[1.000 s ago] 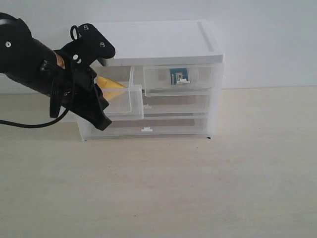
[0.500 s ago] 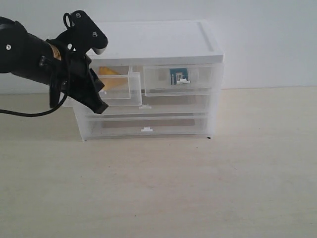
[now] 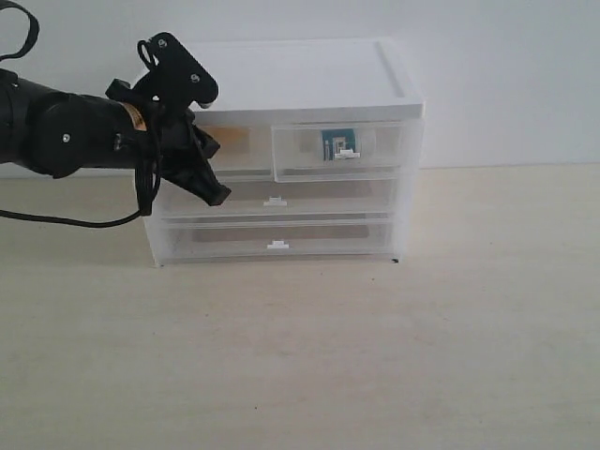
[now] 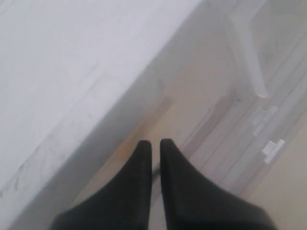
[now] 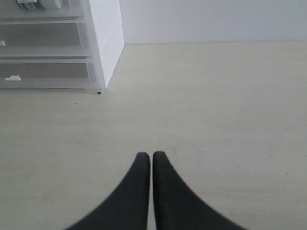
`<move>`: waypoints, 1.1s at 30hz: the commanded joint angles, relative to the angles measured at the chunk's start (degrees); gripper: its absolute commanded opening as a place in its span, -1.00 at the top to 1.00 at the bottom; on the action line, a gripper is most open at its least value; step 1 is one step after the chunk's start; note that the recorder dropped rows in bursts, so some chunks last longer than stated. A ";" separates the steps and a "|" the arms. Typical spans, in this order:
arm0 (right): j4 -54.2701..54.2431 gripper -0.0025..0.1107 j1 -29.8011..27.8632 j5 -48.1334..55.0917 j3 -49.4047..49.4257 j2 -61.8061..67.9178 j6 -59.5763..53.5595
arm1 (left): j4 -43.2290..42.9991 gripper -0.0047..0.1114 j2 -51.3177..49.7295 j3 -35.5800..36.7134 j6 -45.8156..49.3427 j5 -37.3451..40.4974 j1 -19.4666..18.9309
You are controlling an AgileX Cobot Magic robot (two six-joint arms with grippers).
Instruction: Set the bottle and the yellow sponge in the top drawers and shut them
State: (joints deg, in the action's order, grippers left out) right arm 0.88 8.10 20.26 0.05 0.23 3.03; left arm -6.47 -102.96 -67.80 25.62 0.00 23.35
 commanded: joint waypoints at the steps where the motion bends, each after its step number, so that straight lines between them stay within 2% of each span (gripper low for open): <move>1: -0.09 0.96 -0.16 -0.34 -0.05 -0.23 -0.21 | 0.22 0.85 -0.37 -0.41 -0.80 -2.52 -0.15; 5: -0.09 0.96 -0.16 -0.34 -0.05 -0.23 -0.21 | 1.29 0.85 0.03 -0.41 -0.80 1.35 -0.15; 9: -0.09 0.96 -0.16 -0.34 -0.05 -0.23 -0.21 | 1.54 0.85 3.04 -0.41 -1.54 11.08 -0.15; 19: -0.09 0.96 -0.16 -0.34 -0.05 -0.23 -0.21 | 1.54 0.85 15.49 0.10 -12.61 32.85 -0.15; 24: -0.09 0.96 -0.16 -0.34 -0.05 -0.23 -0.21 | 1.54 0.85 24.04 6.18 -15.81 34.71 -0.15; 33: -0.09 0.96 -0.16 -0.34 -0.05 -0.23 -0.21 | 1.54 0.85 41.58 21.08 -27.85 29.45 -0.15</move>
State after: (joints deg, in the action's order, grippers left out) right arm 0.88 8.10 20.26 0.05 0.23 3.03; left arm -5.59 -65.95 -50.24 2.44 31.12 23.35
